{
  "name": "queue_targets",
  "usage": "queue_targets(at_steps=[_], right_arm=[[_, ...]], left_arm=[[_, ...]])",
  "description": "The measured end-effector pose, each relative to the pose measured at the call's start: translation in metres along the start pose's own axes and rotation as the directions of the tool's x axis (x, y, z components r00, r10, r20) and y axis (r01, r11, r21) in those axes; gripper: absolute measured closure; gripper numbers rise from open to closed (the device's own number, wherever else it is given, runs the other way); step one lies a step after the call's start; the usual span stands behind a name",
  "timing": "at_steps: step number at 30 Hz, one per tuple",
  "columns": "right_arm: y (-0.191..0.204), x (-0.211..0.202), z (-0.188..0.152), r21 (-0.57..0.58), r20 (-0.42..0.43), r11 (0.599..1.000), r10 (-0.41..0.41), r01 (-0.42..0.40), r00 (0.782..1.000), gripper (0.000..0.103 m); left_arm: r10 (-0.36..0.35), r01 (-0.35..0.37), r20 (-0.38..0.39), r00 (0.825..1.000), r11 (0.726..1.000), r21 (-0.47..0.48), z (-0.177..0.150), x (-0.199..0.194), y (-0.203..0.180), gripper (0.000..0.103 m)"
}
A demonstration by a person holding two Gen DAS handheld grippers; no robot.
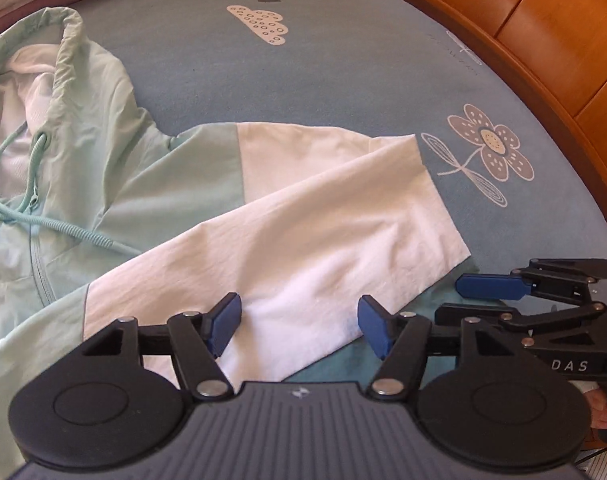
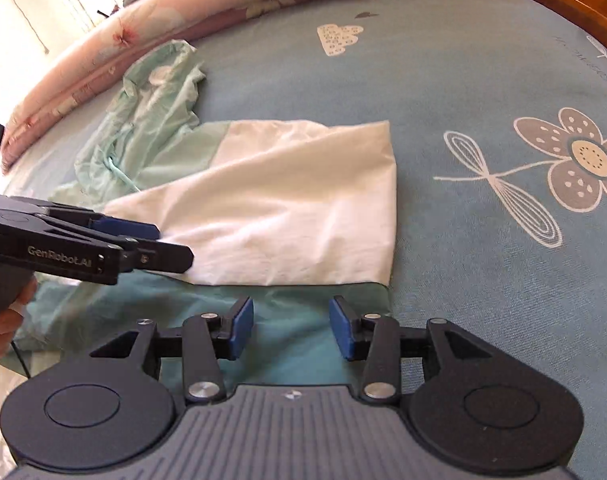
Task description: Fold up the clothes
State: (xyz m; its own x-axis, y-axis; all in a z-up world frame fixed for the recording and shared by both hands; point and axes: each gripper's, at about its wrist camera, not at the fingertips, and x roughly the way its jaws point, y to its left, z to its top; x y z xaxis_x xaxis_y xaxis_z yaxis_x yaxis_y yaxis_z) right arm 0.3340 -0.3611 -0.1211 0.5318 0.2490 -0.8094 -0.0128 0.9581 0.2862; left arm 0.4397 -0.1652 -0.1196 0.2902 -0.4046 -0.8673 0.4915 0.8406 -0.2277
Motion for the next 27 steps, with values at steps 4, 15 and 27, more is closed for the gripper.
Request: queue_targets(at_steps=[4,15,27], right_arm=[[0.006,-0.014,0.001,-0.012,-0.003,0.998,-0.06,0.06,0.998,0.054],[0.084,0.004,-0.004,-0.208,-0.021,0.976,-0.076,0.07,0.997,0.043],[0.125,-0.01,0.003,-0.264,0.065,0.963,-0.044,0.06,0.997,0.039]], left_arm=[[-0.006,0.006,0.013,1.0,1.0,0.015,0.006,-0.02,-0.003,0.036],[0.204,-0.203,0.013,0.979,0.97,0.136,-0.072,-0.079,0.023,0.035],[0.191,-0.187,0.065,0.979,0.98,-0.064,-0.098,-0.114,0.082,0.033]])
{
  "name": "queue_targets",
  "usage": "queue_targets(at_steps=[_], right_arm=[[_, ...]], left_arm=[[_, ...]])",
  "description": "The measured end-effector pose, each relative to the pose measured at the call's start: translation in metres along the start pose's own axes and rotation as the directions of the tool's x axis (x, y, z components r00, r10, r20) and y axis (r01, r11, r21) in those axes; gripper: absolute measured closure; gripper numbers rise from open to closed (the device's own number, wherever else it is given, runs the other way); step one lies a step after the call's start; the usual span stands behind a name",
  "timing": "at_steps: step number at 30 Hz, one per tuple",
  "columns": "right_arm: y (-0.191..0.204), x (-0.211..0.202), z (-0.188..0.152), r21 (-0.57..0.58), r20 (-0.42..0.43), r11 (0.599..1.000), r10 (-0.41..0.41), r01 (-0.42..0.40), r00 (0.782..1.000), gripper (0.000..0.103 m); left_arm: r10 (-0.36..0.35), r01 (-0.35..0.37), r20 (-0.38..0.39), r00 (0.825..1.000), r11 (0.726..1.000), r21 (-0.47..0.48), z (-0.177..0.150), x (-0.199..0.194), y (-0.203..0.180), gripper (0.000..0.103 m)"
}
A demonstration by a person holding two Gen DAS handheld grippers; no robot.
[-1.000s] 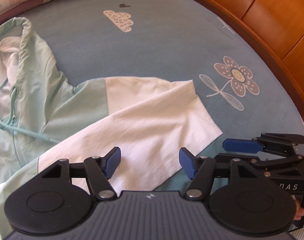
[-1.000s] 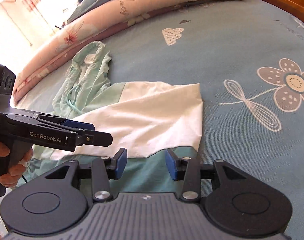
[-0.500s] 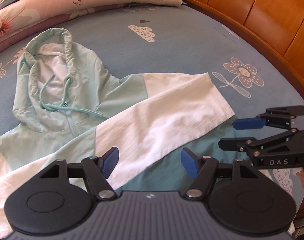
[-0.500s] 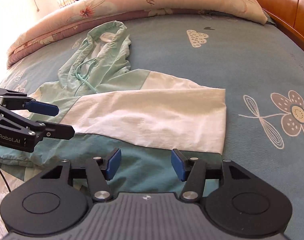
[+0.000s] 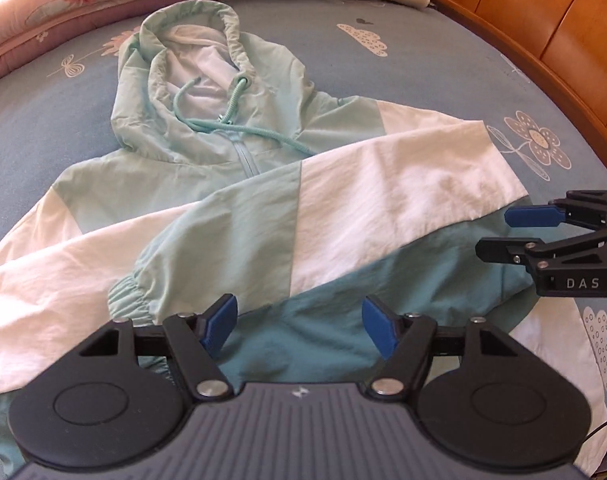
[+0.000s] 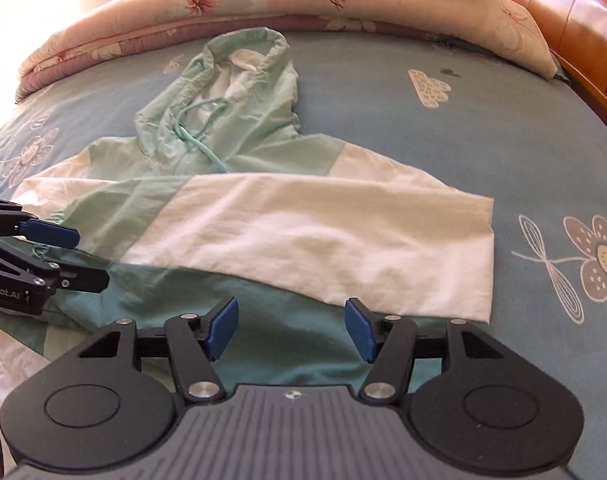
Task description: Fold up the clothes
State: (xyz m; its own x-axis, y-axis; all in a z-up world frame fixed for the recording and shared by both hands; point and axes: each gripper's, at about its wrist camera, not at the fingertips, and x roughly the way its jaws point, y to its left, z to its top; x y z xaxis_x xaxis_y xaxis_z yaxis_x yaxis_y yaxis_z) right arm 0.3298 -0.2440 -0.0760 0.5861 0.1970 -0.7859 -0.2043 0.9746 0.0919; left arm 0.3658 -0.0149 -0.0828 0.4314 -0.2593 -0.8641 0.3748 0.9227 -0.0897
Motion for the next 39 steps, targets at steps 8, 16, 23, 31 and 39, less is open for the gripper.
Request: queue_targets(at_steps=[8,16,23,31,39], right_arm=[[0.04,0.055,0.003,-0.054,-0.034,0.998,0.011,-0.013,0.999,0.037],[0.045,0.034,0.016,-0.022,-0.006,1.0,-0.001,0.001,1.0,0.034],[0.065,0.069,0.02,-0.023,-0.072,0.998,-0.067,0.065,0.995,0.034],[0.079,0.061,0.035,0.023,-0.072,0.993,-0.116,0.118,0.991,0.032],[0.144,0.049,0.076,0.05,0.02,0.999,-0.013,0.012,1.0,0.033]], left_arm=[[-0.017,0.014,-0.036,0.999,0.997,-0.08,-0.012,0.03,0.031,0.033],[-0.029,0.034,0.079,0.996,0.997,-0.067,-0.01,-0.008,0.032,0.032],[-0.041,0.047,0.042,0.998,0.987,-0.156,-0.017,0.014,0.053,0.027],[-0.084,0.107,0.158,0.984,0.983,-0.147,-0.035,-0.048,0.072,0.028],[0.088,0.013,0.179,0.98,0.868,-0.497,-0.108,-0.105,0.174,0.056]])
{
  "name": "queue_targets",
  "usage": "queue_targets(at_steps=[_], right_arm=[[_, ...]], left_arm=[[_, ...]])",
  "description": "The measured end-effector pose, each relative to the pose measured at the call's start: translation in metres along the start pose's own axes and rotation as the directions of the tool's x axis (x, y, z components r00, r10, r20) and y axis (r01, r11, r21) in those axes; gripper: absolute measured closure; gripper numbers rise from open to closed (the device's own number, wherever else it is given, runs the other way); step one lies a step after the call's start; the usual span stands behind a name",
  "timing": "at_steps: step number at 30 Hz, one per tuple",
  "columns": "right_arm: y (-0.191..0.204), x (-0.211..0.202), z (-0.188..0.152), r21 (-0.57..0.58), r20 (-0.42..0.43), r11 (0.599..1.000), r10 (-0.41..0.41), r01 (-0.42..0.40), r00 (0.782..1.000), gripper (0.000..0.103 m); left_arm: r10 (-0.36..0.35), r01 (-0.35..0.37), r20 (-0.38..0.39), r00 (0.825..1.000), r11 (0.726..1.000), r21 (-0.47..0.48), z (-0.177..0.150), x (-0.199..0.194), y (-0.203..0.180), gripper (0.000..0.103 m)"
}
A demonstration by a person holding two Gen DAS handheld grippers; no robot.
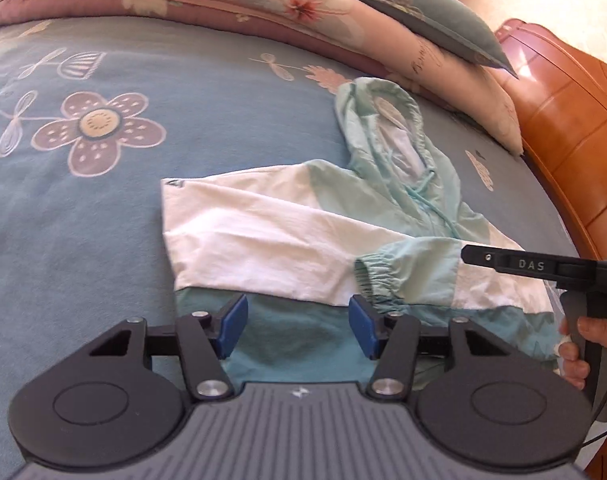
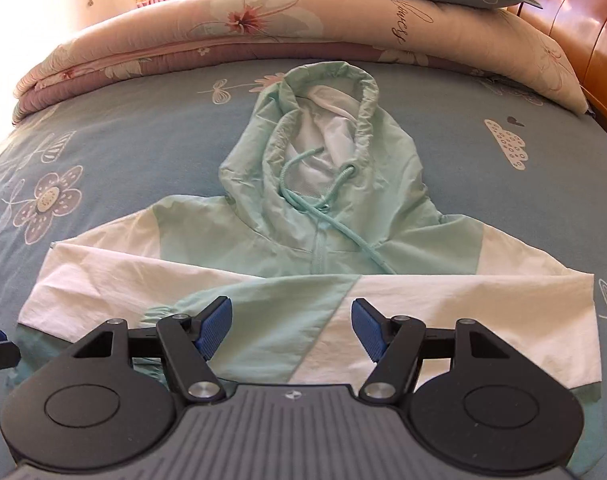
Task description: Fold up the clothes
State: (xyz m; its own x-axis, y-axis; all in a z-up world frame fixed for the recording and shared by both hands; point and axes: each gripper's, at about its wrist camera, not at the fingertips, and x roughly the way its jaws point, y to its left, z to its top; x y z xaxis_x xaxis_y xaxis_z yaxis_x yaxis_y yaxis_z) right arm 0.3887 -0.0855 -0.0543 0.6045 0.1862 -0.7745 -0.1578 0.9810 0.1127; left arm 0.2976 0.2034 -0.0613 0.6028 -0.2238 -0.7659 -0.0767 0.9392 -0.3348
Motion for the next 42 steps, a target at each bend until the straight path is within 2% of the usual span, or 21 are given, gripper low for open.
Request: queue_targets(at_steps=[2,4,5,8,12,14,16,20,24,29,32,35,37,40,42], right_arm=[[0.024,0.004,0.009,-0.001,0.007,0.997,0.075,-0.075,0.997,0.04],[0.056,0.014,0.016,-0.04,-0.006,0.986,0.163,-0.163,0.987,0.056],[0.074,0.02,0.02,-0.066,-0.017,0.977,0.204,-0.204,0.979,0.058],[0.118,0.038,0.026,-0.157,-0.048,0.95,0.267,-0.271,0.963,0.058],[0.154,0.068,0.024,-0.219,-0.14,0.916,0.311,-0.336,0.94,0.058],[0.166,0.087,0.016,-0.251,-0.201,0.908,0.29,-0.335,0.936,0.058],[0.168,0.097,0.009,-0.259,-0.224,0.908,0.276,-0.33,0.935,0.058],[0.142,0.069,0.021,-0.177,-0.173,0.917,0.327,-0.356,0.929,0.058],[0.106,0.027,0.023,-0.178,-0.11,0.92,0.335,-0.35,0.936,0.058],[0.04,-0.015,0.003,-0.147,-0.084,0.958,0.235,-0.245,0.968,0.058],[-0.002,-0.028,-0.016,-0.129,-0.096,0.977,0.161,-0.172,0.982,0.058],[-0.033,-0.023,-0.034,-0.094,-0.123,0.988,0.11,-0.122,0.986,0.057],[-0.052,-0.018,-0.044,-0.069,-0.131,0.993,0.088,-0.098,0.988,0.057],[-0.069,-0.011,-0.049,-0.028,-0.121,0.995,0.087,-0.091,0.989,0.057],[-0.076,-0.008,-0.049,-0.009,-0.121,0.995,0.095,-0.097,0.988,0.057]], left_arm=[[0.02,-0.021,-0.017,1.0,0.999,-0.034,-0.006,-0.002,0.016,0.058],[-0.038,0.038,-0.017,0.999,0.999,-0.025,-0.013,-0.006,0.019,0.058],[-0.07,0.07,-0.011,0.997,0.998,-0.001,-0.016,-0.007,0.017,0.058],[-0.111,0.113,-0.027,0.993,0.987,0.11,-0.027,-0.002,0.004,0.057],[-0.056,0.067,-0.078,0.995,0.988,0.142,-0.039,0.019,0.004,0.057],[-0.039,0.05,-0.07,0.997,0.984,0.168,-0.041,0.019,0.003,0.056],[-0.028,0.038,-0.067,0.997,0.988,0.147,-0.039,0.013,0.005,0.056],[0.005,0.001,-0.049,0.999,0.991,0.132,-0.031,-0.006,0.011,0.056],[0.04,-0.036,-0.025,0.999,0.99,0.138,-0.021,-0.014,0.0,0.056],[0.058,-0.061,0.025,0.998,0.979,0.192,-0.015,0.005,-0.048,0.053],[0.042,-0.04,0.0,0.999,0.967,0.25,-0.014,0.026,-0.081,0.052],[0.027,-0.021,-0.015,1.0,0.946,0.324,-0.018,0.04,-0.111,0.052],[0.011,-0.006,-0.011,1.0,0.92,0.392,-0.021,0.046,-0.13,0.052],[-0.019,0.018,-0.002,1.0,0.869,0.494,-0.026,0.059,-0.157,0.047],[-0.014,0.022,-0.018,1.0,0.852,0.522,-0.027,0.072,-0.168,0.044]])
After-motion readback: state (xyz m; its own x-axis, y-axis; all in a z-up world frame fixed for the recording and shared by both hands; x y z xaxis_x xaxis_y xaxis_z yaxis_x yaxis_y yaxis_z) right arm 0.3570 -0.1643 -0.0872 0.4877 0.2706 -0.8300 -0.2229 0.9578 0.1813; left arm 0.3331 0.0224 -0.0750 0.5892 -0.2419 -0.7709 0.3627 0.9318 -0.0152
